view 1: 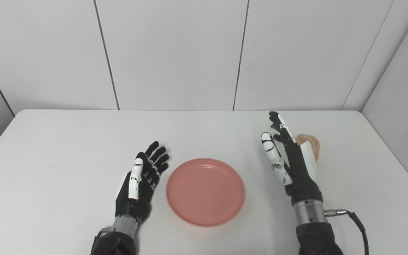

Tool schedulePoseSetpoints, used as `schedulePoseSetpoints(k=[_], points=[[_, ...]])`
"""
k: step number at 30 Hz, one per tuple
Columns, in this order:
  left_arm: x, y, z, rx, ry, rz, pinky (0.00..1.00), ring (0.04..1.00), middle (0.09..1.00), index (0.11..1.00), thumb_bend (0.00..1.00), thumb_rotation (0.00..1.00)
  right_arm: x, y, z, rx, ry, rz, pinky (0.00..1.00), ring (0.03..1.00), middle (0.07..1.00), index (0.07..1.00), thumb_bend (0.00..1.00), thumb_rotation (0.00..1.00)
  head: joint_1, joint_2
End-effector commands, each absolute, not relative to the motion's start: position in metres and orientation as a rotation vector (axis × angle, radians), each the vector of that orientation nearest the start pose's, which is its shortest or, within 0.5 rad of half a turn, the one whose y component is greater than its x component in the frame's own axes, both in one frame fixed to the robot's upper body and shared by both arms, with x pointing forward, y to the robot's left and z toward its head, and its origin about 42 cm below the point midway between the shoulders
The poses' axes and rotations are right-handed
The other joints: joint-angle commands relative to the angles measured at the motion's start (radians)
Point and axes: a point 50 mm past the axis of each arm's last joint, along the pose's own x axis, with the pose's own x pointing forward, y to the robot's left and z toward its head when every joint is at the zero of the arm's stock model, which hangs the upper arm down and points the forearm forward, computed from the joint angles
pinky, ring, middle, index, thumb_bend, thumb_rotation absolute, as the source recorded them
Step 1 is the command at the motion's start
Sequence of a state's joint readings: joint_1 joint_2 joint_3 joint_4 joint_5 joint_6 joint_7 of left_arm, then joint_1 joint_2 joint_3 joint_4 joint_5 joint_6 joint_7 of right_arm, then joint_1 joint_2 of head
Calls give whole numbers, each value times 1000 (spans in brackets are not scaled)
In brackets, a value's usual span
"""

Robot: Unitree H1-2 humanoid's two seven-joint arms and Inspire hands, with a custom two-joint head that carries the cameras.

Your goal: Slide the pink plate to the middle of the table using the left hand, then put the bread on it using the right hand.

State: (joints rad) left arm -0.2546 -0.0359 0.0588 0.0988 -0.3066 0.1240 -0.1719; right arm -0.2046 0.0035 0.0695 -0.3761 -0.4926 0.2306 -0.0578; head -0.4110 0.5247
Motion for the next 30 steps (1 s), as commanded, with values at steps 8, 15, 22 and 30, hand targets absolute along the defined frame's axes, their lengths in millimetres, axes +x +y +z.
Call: schedulePoseSetpoints(k=[8,15,22,30], points=[[359,190,125,-366,-22,-243,932,895,892,875,344,1000,333,-207,284,-538,-462,-266,865,890,899,929,530,1000,-33,-38],[358,192,122,-373,-12,-256,943,902,895,881,327,1000,344,-222,293,-631,-422,-362,802,874,901,902,638,951,-76,-69],[361,195,120,-381,-6,-274,962,921,913,896,314,1000,359,-234,300,-719,-388,-447,776,869,906,912,791,823,-110,-82],[362,198,116,-372,5,-284,961,919,912,898,302,1000,375,-241,302,-783,-313,-564,751,858,903,932,890,726,-138,-93]])
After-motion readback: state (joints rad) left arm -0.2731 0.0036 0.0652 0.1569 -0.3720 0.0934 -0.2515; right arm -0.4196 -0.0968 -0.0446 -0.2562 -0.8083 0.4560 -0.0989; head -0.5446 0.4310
